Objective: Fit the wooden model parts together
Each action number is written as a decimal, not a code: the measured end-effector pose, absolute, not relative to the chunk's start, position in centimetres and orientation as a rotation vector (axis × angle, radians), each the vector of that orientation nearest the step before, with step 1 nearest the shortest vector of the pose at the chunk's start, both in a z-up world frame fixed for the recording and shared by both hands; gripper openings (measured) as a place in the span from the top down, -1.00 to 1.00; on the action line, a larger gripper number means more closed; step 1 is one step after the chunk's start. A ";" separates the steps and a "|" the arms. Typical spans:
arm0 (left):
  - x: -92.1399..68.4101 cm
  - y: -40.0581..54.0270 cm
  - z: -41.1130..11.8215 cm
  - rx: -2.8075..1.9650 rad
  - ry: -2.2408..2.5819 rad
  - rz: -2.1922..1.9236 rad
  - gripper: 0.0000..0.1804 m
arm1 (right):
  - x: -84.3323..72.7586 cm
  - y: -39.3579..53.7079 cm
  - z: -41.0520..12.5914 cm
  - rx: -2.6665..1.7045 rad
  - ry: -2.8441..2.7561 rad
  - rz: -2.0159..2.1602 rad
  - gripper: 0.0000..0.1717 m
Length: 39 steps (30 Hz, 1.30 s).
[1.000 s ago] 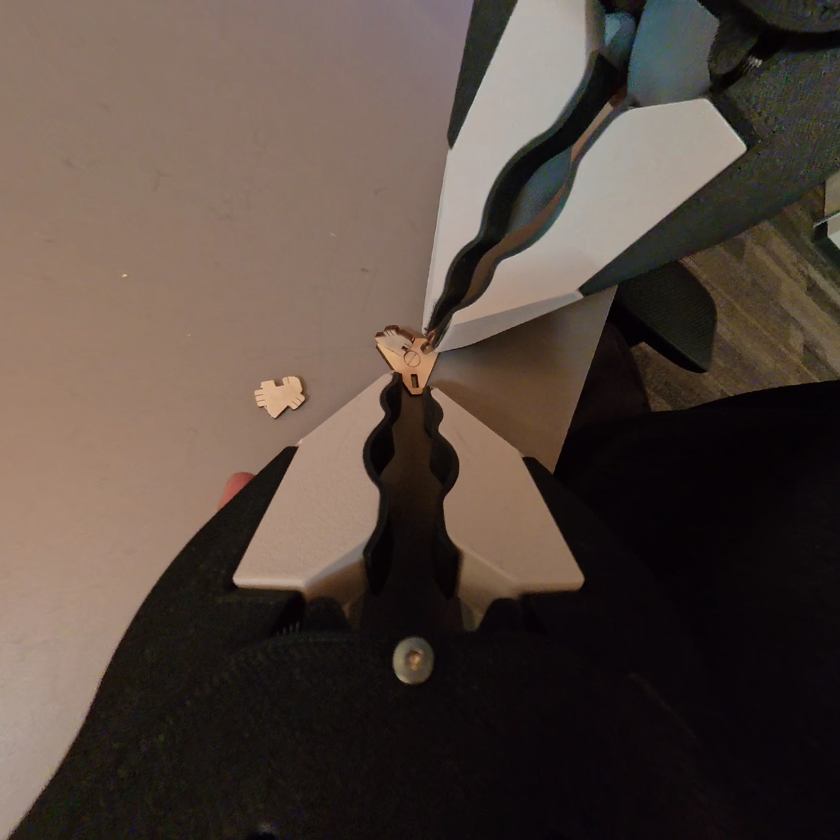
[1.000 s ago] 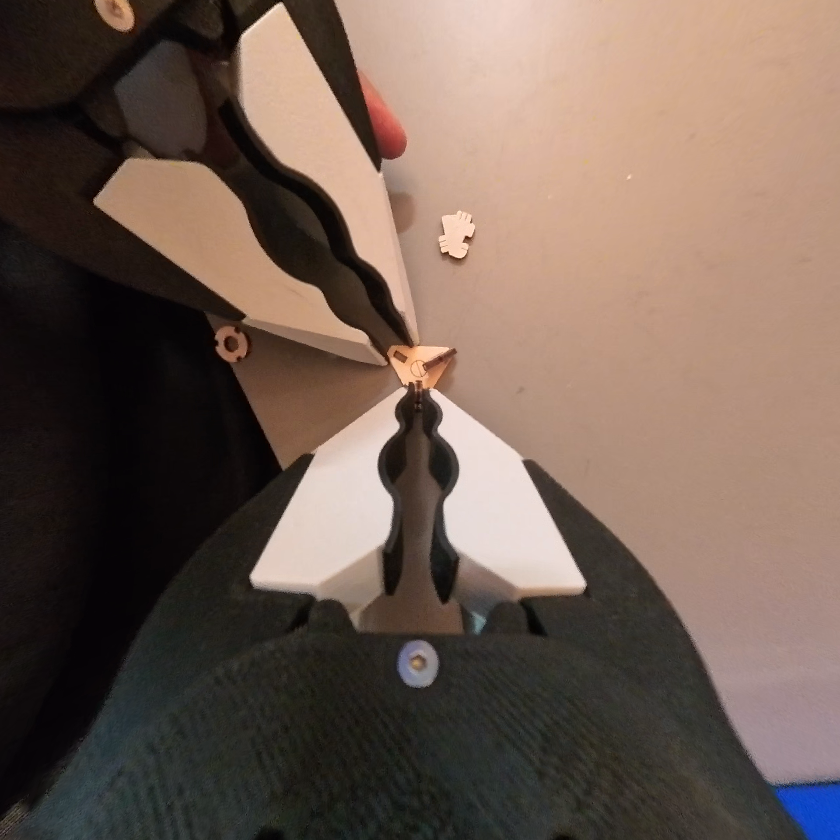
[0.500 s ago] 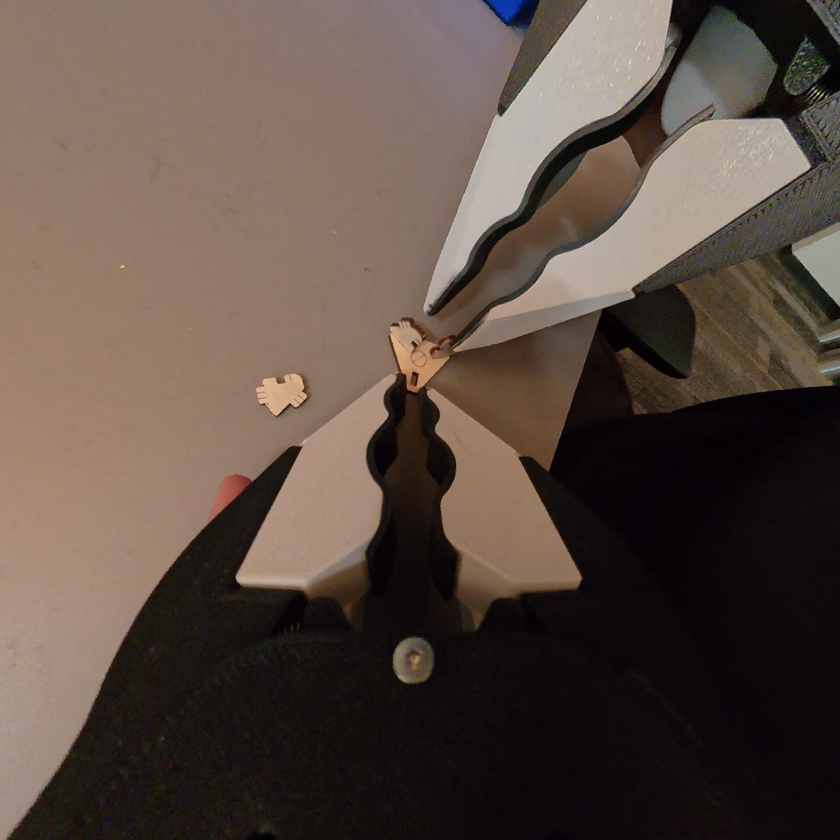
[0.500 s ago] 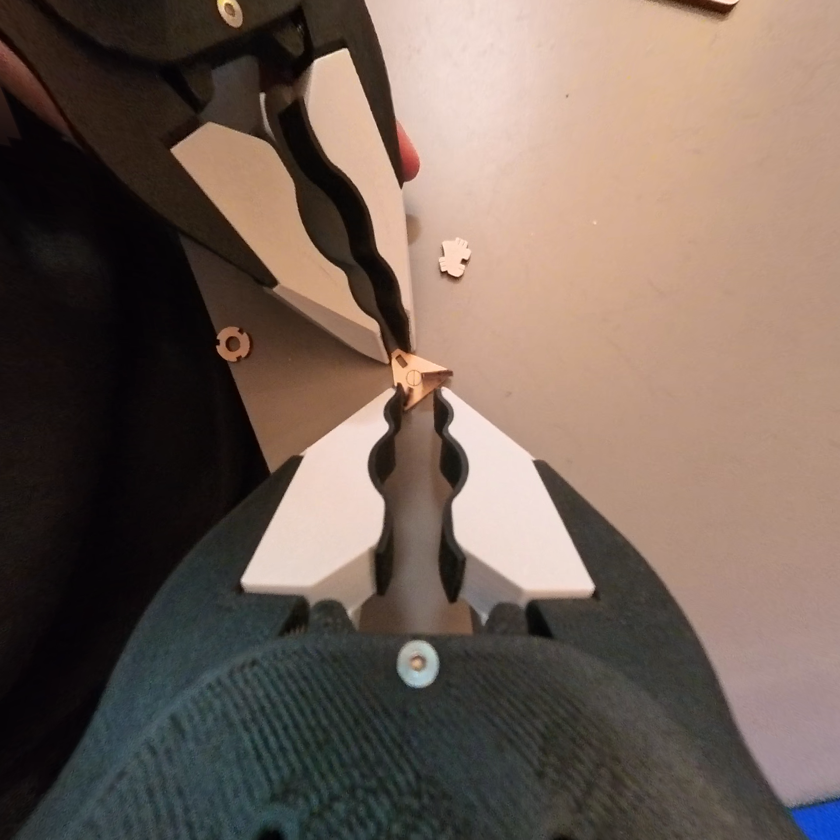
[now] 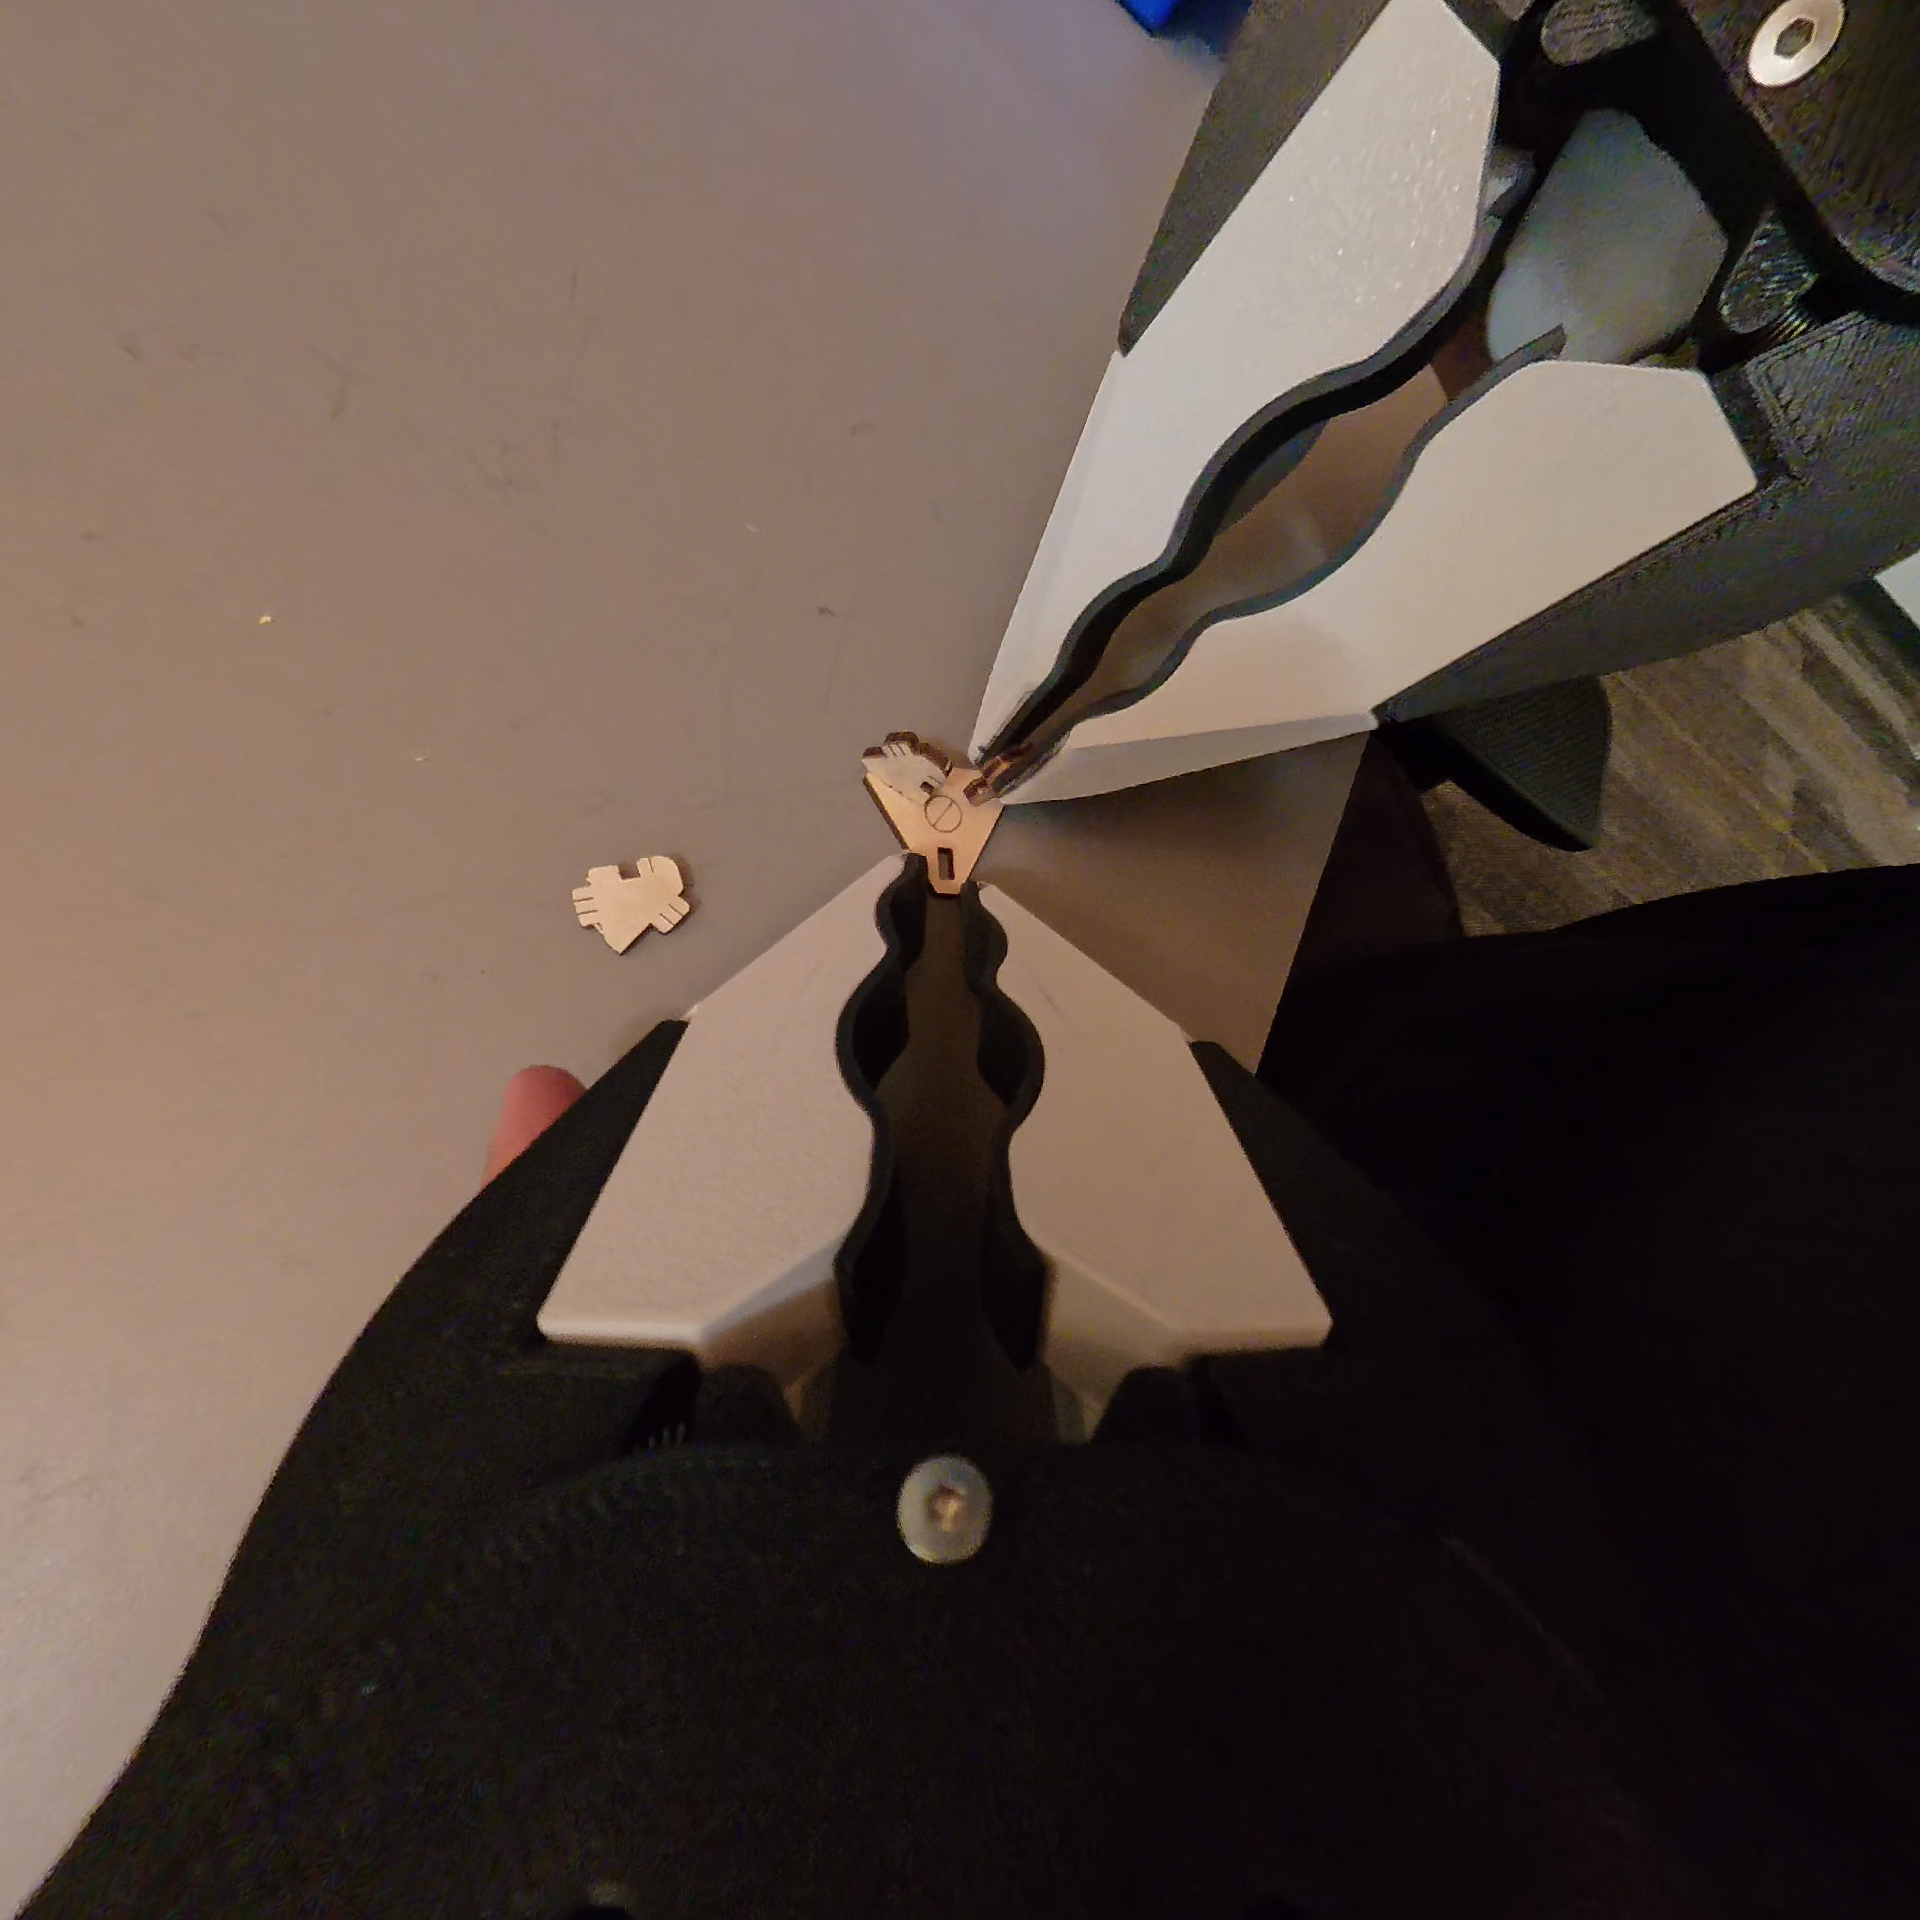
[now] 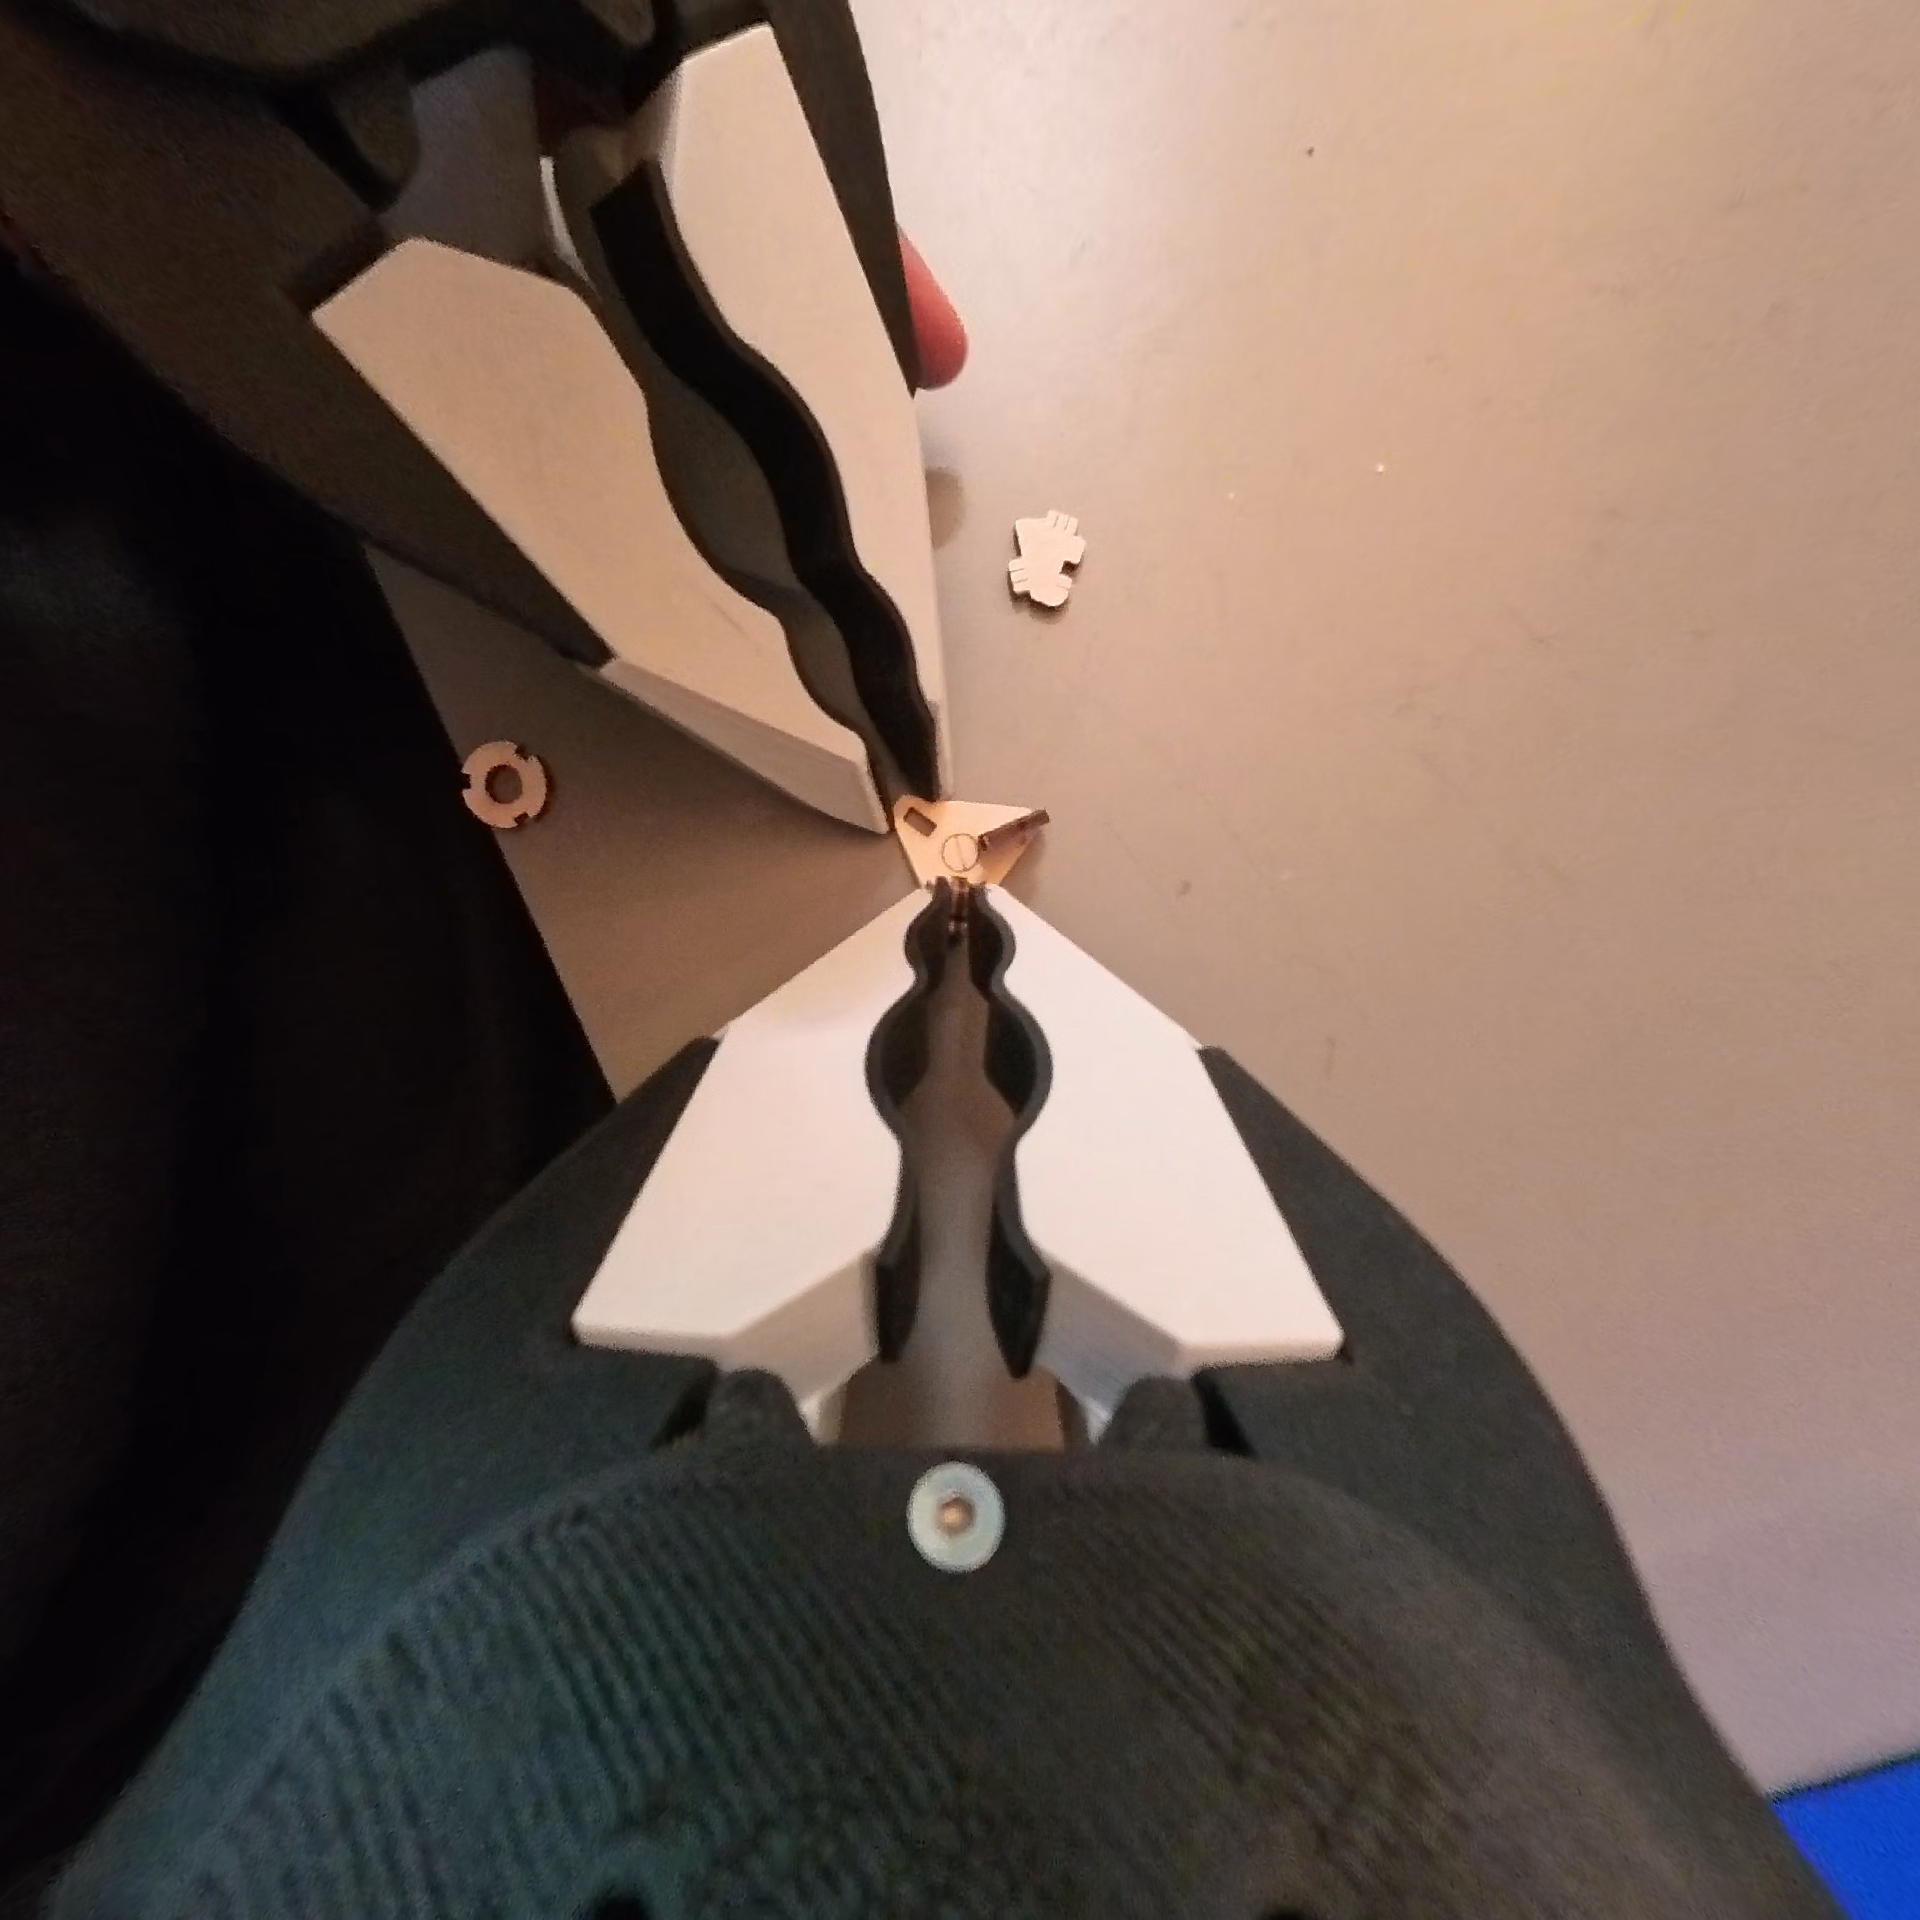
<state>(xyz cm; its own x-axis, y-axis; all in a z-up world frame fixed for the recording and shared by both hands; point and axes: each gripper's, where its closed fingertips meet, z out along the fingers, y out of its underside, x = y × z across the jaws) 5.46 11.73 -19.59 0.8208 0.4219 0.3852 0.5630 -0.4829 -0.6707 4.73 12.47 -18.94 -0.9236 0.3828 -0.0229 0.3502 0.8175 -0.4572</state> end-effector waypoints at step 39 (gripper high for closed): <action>5.6 11.7 -19.4 -2.091 -0.755 -0.351 1.00 | 4.7 12.2 -19.1 -0.678 -2.867 0.869 0.98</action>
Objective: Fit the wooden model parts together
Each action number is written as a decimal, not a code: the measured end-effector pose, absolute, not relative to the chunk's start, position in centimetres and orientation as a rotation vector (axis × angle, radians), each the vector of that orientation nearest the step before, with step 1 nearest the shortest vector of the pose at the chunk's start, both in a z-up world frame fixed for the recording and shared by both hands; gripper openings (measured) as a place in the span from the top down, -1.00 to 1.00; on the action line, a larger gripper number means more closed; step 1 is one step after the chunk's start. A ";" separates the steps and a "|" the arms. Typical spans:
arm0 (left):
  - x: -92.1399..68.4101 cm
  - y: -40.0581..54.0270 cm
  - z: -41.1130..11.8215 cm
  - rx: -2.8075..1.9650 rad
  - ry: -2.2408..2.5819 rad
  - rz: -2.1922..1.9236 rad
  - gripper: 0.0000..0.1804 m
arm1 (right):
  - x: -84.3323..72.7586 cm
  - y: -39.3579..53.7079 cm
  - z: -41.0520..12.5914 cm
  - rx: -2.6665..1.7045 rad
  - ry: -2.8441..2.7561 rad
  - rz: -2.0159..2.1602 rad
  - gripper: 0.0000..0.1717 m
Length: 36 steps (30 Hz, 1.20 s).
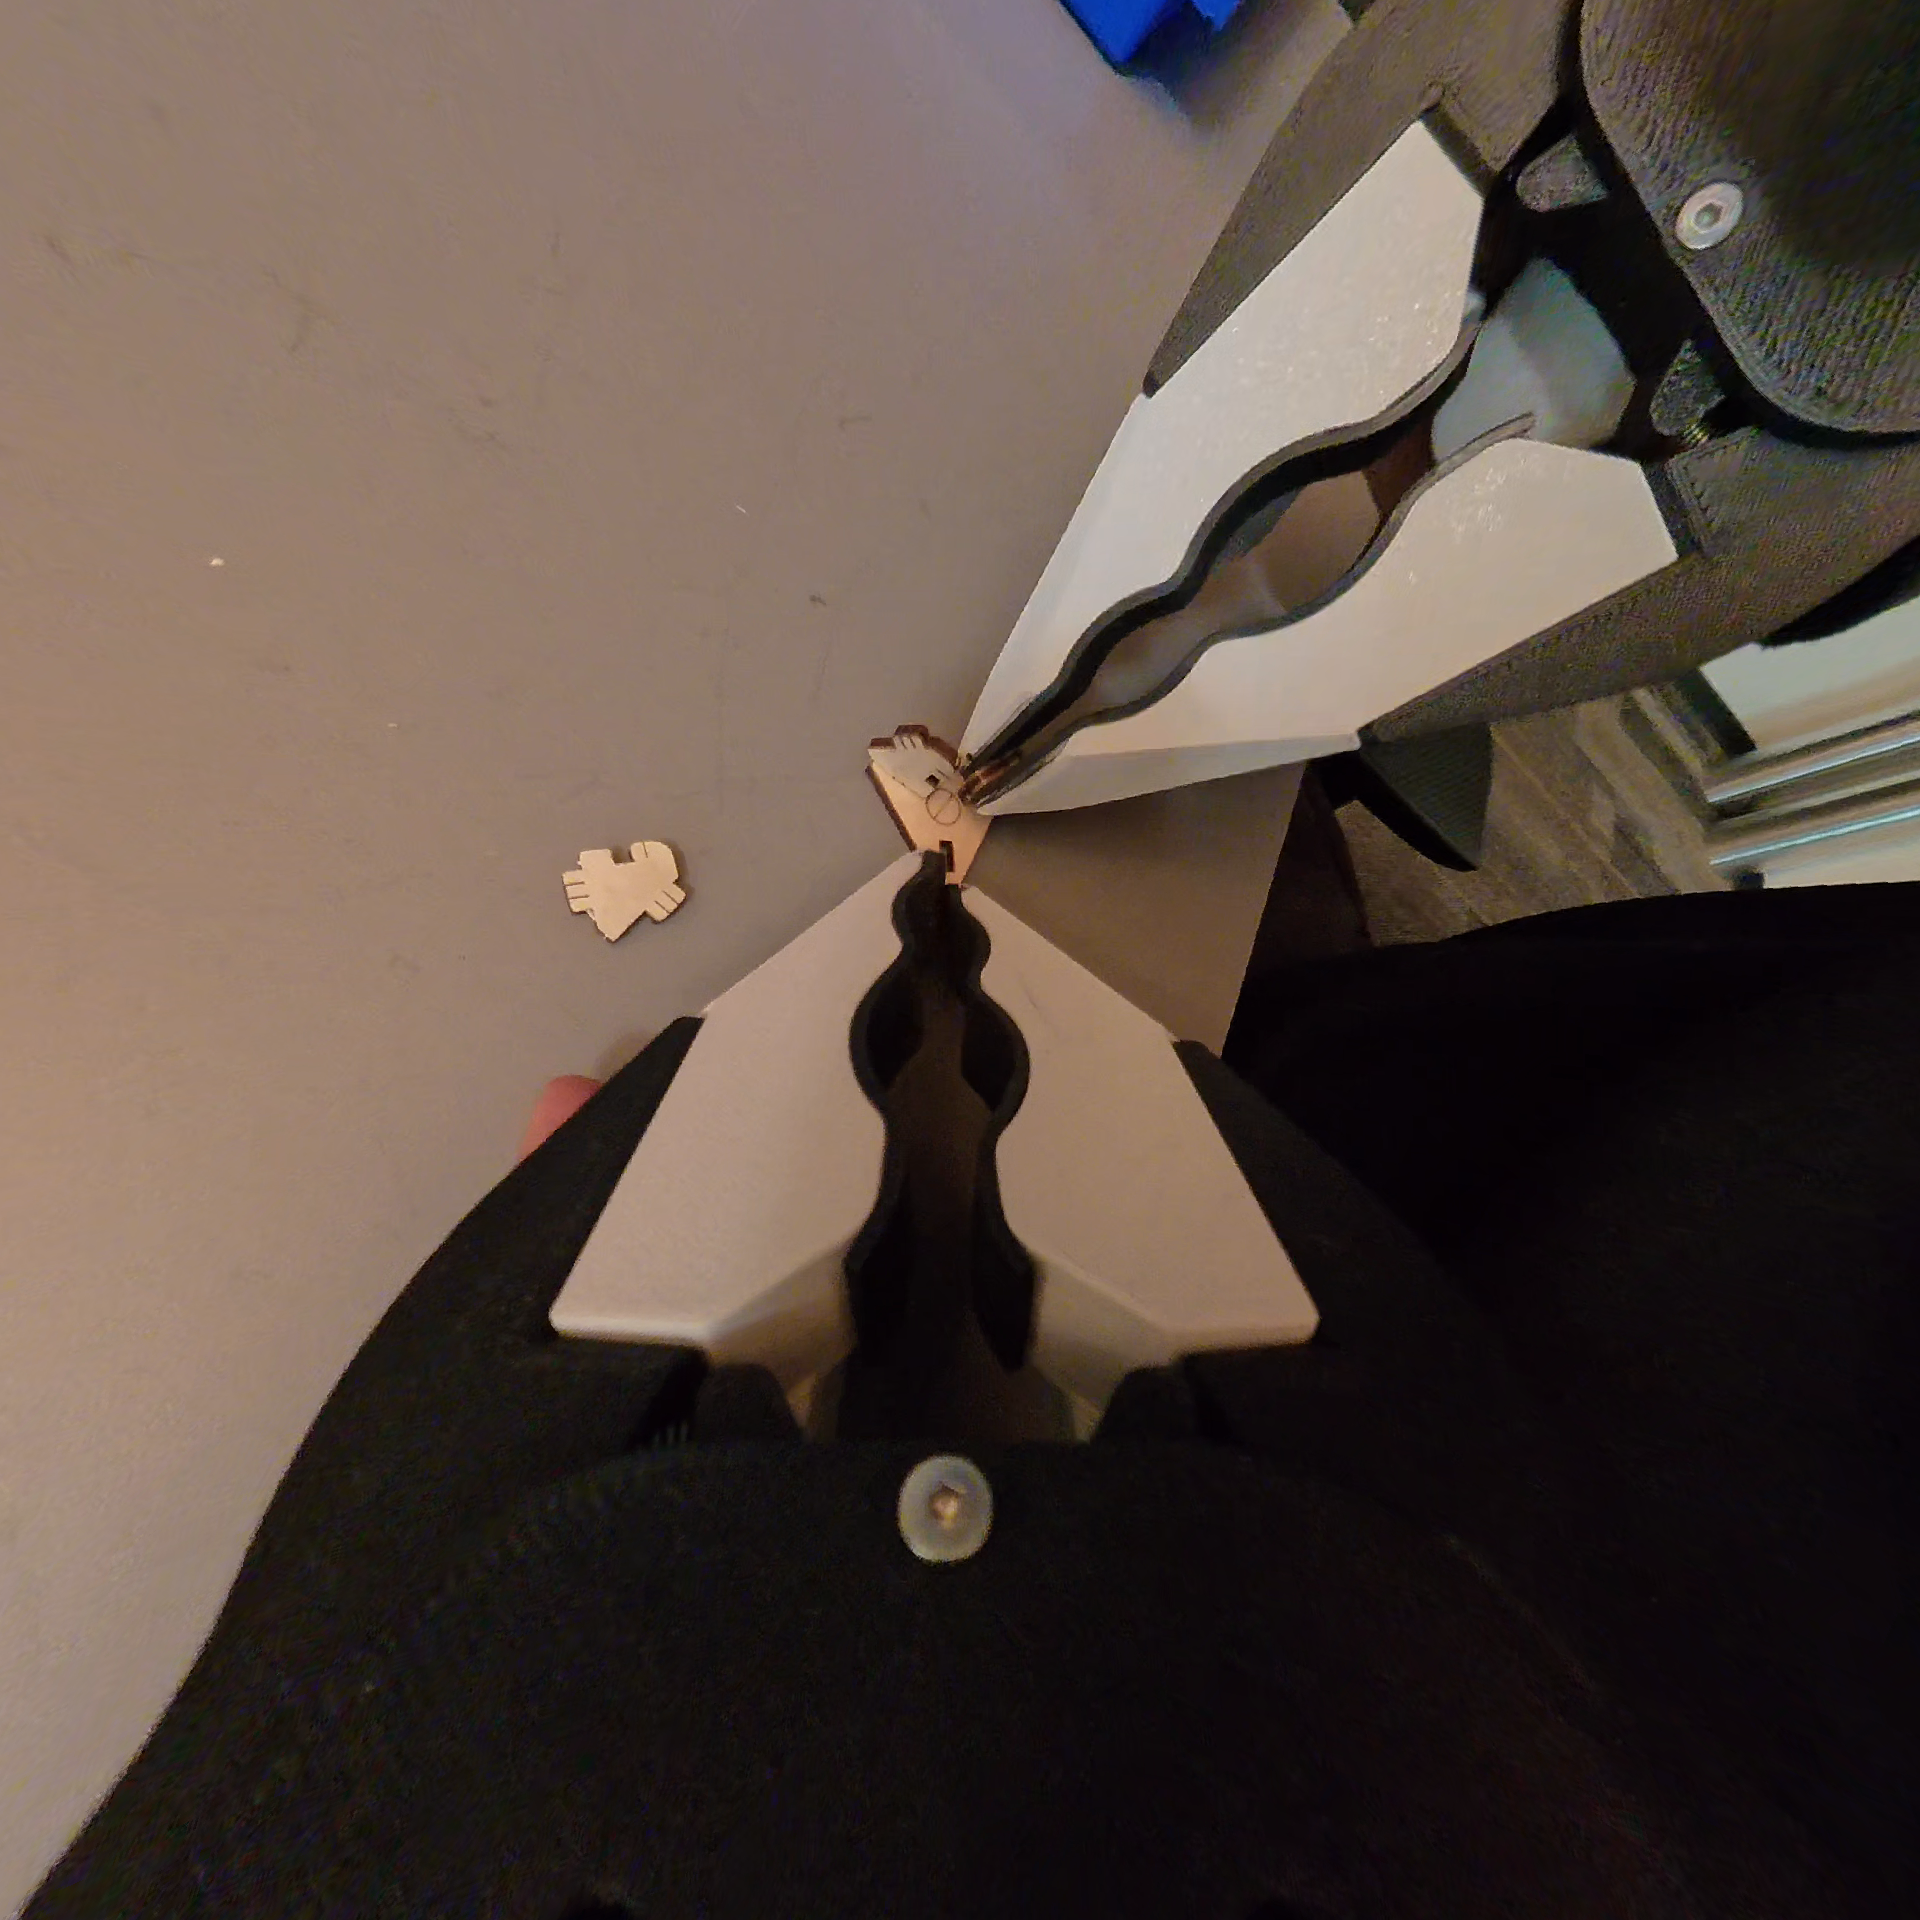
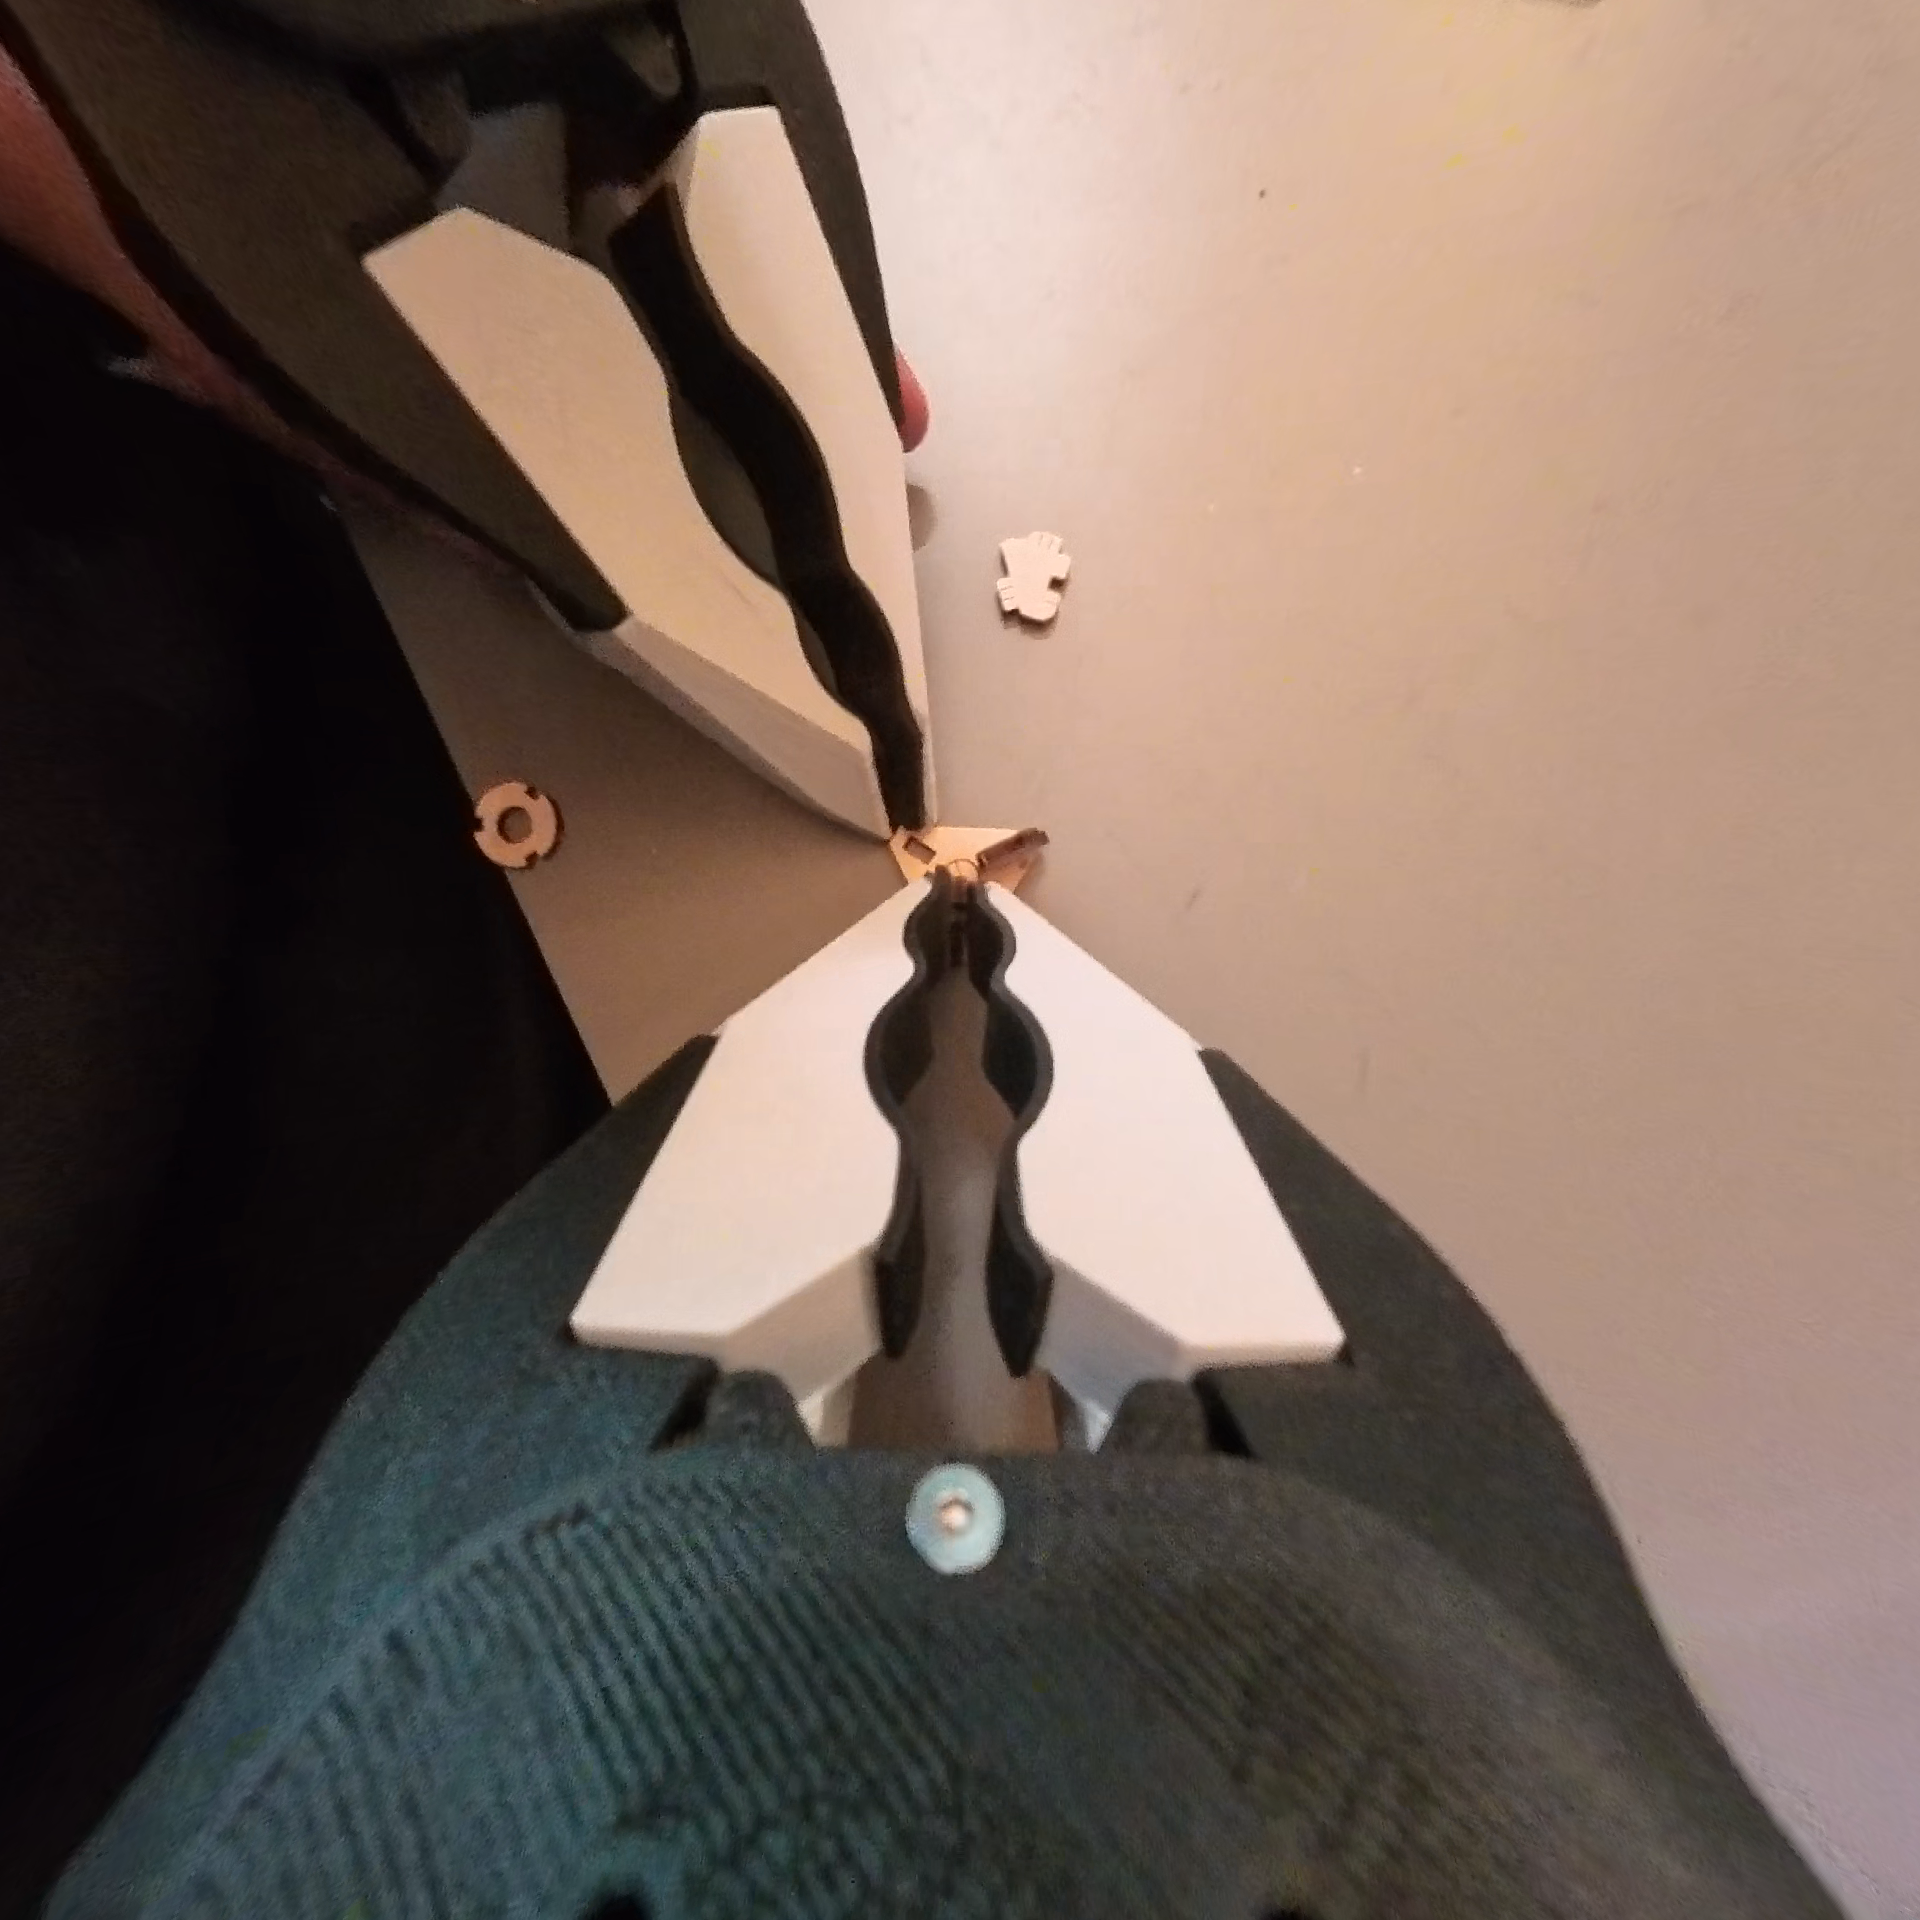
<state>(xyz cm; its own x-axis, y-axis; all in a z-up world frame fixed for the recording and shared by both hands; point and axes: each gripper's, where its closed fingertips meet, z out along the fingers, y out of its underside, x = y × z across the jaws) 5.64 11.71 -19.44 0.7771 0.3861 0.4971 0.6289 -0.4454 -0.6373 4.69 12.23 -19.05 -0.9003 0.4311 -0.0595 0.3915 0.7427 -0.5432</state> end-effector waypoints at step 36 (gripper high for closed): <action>6.1 11.6 -19.2 -2.058 -0.767 -0.428 1.00 | 5.8 13.7 -18.9 -0.748 -2.942 0.650 0.99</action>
